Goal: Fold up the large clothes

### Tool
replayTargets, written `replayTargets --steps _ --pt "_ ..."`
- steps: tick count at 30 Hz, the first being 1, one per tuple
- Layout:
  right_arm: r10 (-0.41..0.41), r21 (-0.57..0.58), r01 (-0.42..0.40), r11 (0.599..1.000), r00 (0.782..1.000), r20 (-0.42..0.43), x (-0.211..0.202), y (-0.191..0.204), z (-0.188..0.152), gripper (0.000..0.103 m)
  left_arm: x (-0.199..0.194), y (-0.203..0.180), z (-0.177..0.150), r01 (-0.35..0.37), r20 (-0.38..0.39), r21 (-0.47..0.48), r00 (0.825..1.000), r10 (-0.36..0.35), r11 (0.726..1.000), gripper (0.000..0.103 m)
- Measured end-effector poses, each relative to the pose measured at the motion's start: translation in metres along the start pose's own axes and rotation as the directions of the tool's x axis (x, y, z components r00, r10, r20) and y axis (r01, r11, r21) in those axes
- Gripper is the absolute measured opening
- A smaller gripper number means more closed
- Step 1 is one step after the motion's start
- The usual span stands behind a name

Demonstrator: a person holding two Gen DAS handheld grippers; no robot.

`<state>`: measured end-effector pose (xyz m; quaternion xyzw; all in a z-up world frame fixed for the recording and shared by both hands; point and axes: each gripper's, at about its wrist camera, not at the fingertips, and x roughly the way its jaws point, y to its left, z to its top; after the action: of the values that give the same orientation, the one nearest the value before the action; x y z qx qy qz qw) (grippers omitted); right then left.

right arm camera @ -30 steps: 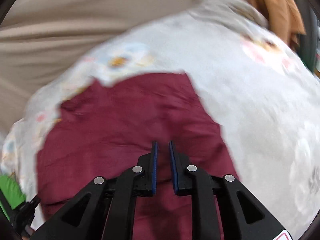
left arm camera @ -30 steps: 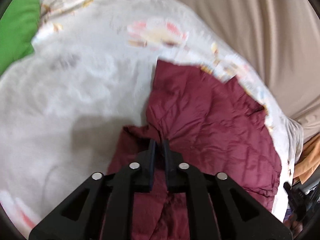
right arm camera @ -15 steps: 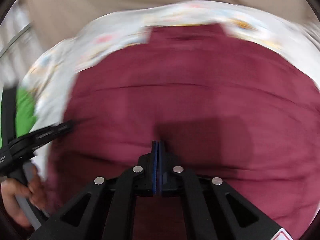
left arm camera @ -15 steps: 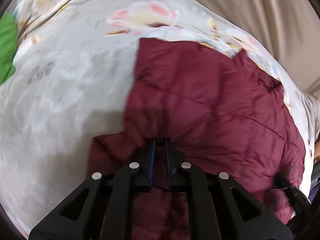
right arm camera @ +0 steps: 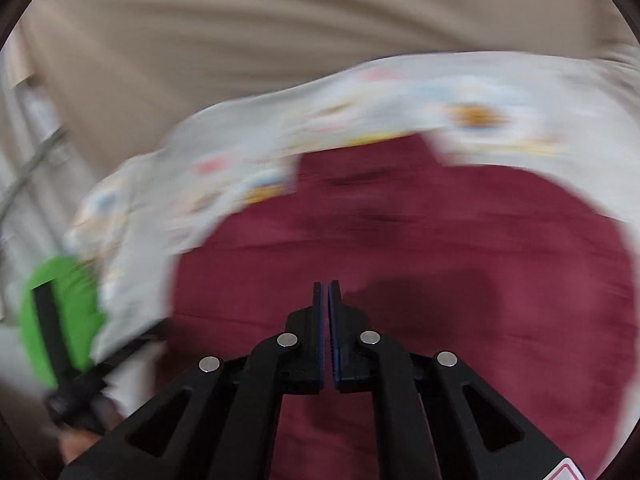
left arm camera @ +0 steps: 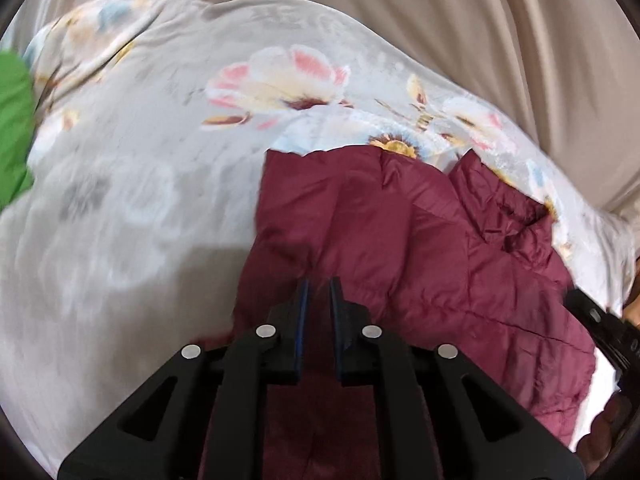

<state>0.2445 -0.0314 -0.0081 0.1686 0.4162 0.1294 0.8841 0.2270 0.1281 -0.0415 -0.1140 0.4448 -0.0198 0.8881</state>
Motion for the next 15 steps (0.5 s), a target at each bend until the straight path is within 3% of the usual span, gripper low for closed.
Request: replayTargets --steps 3,5,8,11,12,15 --pt "0.002 -0.075 -0.008 0.997 0.997 -0.079 0.050 0.027 -0.004 0.006 0.026 0.000 -0.001 -0.043 -0.039 0.027 0.998 0.044 0.999 0.010" --pt "-0.046 -0.108 0.036 0.993 0.994 -0.095 0.070 0.020 -0.009 0.003 0.037 0.006 -0.004 -0.063 -0.052 0.030 0.997 0.064 0.998 0.010" --pt "-0.083 -0.015 0.082 0.997 0.995 -0.053 0.044 -0.046 -0.012 0.000 0.041 0.014 -0.006 -0.063 -0.043 0.034 0.997 0.064 0.997 0.012" --pt "-0.183 0.196 0.178 0.964 0.983 0.006 -0.007 -0.147 -0.014 0.000 0.044 0.013 -0.007 -0.059 -0.039 0.048 0.997 0.061 0.997 0.012" --pt "-0.233 0.251 0.221 0.943 0.972 0.020 -0.025 -0.173 -0.017 0.000 0.044 0.012 -0.008 -0.063 -0.038 0.048 0.997 0.065 0.997 0.012" --pt "-0.446 0.313 0.417 0.853 0.895 0.024 -0.084 -0.219 -0.025 0.000 0.045 0.007 -0.009 -0.094 -0.030 0.060 0.995 0.096 0.994 0.012"
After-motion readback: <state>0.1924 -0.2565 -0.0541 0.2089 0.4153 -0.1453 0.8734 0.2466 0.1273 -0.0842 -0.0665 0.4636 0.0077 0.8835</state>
